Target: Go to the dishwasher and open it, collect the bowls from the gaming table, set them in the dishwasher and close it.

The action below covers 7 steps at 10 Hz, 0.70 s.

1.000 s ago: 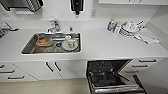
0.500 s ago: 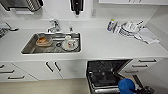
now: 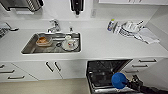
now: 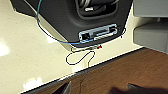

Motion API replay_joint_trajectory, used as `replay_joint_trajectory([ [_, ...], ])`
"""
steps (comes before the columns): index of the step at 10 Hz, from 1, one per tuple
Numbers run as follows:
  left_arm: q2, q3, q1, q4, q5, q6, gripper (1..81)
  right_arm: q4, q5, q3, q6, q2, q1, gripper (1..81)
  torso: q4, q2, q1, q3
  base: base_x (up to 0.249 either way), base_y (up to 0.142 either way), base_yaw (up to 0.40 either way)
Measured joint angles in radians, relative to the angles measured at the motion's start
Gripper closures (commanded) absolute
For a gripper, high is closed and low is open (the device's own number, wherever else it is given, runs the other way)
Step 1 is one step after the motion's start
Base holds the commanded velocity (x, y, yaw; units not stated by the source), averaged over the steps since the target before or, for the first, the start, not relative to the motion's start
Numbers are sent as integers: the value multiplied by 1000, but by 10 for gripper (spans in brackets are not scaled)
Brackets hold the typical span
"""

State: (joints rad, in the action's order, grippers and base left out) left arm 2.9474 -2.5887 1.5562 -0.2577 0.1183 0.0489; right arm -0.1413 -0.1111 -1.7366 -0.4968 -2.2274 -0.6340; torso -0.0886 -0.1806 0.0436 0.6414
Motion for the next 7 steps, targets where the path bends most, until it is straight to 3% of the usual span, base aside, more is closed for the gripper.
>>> replay_joint_trajectory([
  [2,70,-10,50,-28,11,-1,10,5,19,-104,-16,-74,9,811,0,0,0,0,0,0,0],
  [5,48,-24,66,-31,9,-1,10,8,41,-198,-28,-169,13,811,0,0,0,0,0,0,0],
  [6,48,-26,55,-31,11,-3,10,17,50,-206,-46,-176,13,10,0,0,0,0,0,0,0],
  [7,58,-24,53,-32,13,-3,10,17,51,-206,-32,-169,14,10,0,0,0,0,0,0,0],
])
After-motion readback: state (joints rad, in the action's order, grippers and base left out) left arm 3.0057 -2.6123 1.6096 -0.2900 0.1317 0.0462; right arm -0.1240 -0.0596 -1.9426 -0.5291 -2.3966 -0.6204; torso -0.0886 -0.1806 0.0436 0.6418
